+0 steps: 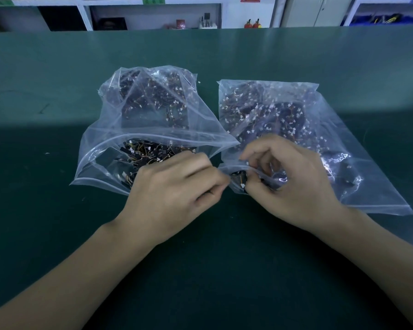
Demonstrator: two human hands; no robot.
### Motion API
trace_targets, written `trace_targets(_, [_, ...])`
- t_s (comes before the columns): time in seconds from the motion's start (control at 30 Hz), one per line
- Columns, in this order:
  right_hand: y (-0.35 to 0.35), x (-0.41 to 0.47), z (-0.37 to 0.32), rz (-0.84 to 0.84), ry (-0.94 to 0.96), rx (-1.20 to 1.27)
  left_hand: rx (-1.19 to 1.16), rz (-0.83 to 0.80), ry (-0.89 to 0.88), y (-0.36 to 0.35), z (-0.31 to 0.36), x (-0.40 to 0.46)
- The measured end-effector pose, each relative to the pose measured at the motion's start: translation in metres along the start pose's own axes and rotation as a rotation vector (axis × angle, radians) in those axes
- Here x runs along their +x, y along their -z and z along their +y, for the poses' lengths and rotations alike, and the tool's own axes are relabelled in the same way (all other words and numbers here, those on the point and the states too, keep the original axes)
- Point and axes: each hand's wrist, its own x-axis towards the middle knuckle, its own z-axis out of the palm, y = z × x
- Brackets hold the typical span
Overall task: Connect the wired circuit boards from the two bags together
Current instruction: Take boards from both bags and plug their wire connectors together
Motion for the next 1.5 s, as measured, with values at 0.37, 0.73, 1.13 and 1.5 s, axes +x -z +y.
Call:
trace_targets(0.37, [-0.005,-0.002,-0.001,-0.024,0.031,0.032,0.146,-0.285,-0.035,-0.004,0.011,0.0])
trace_targets(0.73, [-0.004,-0.002,0.001,-0.024,0.007,0.001,0.162,-0.136,0.365,0.012,-0.024,-0.004])
trace_targets(1.13, [-0.003,-0.002,0.001,-0.045,0.0,0.01,0.249,-0.188,0.455,0.014,-0.05,-0.007])
trace_targets(1.5, [-0.005,-0.002,0.001,-0.07,-0.013,0.035,0.226,-0.272,0.633,0.007,-0.054,-0.004])
